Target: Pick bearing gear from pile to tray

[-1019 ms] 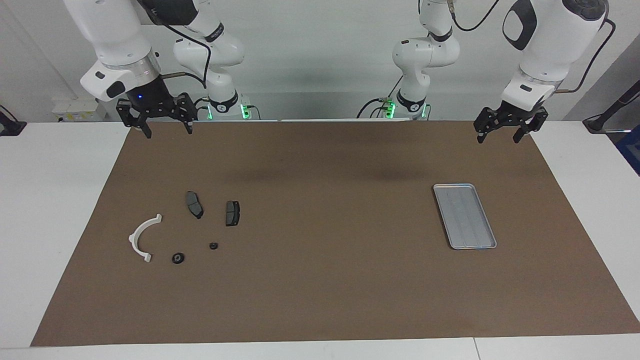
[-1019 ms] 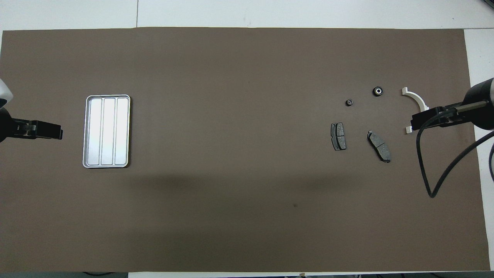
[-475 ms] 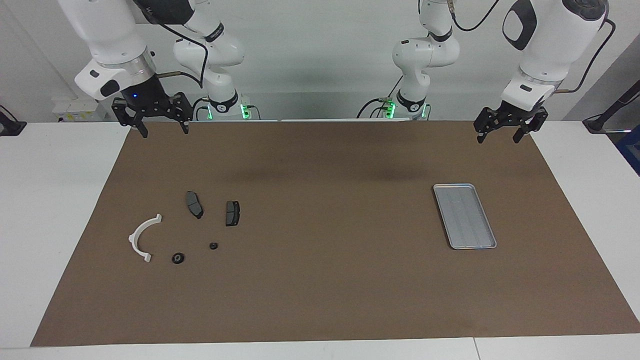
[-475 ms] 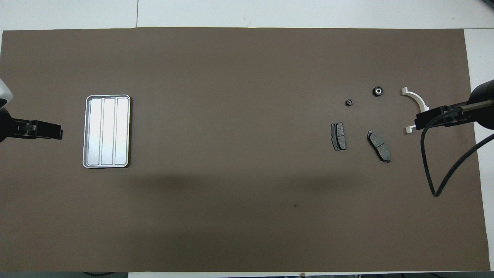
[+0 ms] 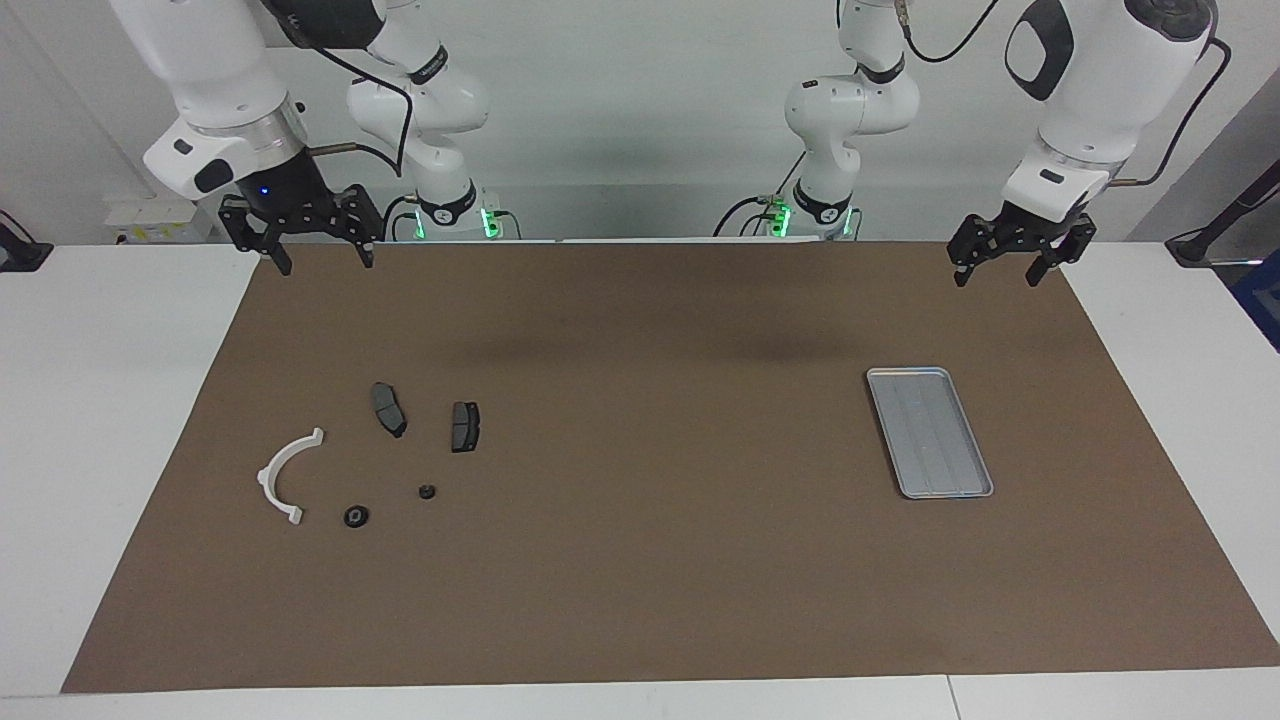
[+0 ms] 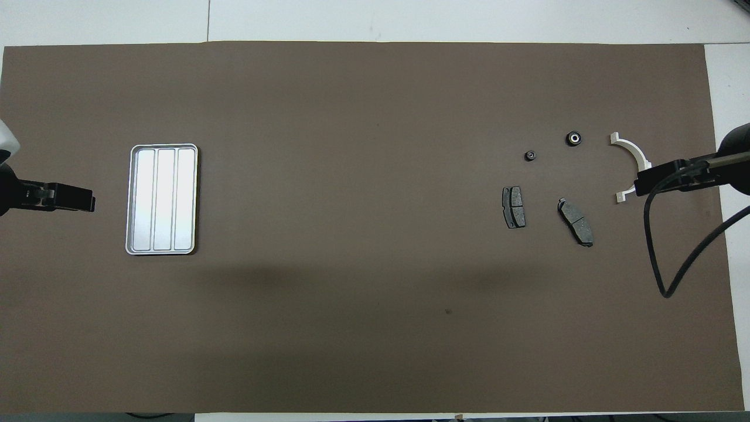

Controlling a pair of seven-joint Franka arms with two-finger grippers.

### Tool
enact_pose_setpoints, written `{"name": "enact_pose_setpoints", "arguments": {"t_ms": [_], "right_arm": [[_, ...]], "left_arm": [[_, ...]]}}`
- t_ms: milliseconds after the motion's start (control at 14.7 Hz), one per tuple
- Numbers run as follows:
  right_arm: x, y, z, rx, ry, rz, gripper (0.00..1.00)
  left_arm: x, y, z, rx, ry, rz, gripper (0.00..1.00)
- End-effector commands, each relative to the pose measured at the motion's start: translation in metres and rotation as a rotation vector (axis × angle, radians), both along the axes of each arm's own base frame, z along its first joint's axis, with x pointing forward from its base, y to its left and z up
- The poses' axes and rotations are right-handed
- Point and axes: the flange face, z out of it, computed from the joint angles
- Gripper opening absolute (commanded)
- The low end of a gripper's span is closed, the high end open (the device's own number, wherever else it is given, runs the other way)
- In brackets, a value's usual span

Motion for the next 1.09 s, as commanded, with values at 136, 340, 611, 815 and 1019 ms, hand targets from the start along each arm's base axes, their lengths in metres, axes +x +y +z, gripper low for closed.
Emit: {"name": "enact_pose_setpoints", "arguments": {"t_ms": [136, 340, 611, 815, 1019], "right_arm": [[-0.001, -0.002, 0.005, 0.017, -0.028, -0.029, 1.00], [0.000, 0.000, 0.005, 0.020, -0.038, -0.025, 1.00], [0.000, -0.003, 0.001, 0.019, -0.035, -0.026, 1.00], [0.000, -0.014, 0.001, 0.014, -0.036, -0.043, 1.00], [-0.003, -0.028, 0.002, 0.021, -0.025, -0.063, 1.00]], "left_arm": [[-0.004, -0.001, 0.002, -0.013, -0.008, -0.010, 1.00], [-0.004, -0.001, 0.002, -0.013, -0.010, -0.010, 1.00], [-0.004, -0.001, 0.002, -0.013, -0.010, -0.010, 1.00], [-0.004, -0.001, 0.002, -0.013, -0.008, -0.010, 1.00], [-0.004, -0.001, 0.002, -0.013, -0.008, -0.010, 1.00]]}}
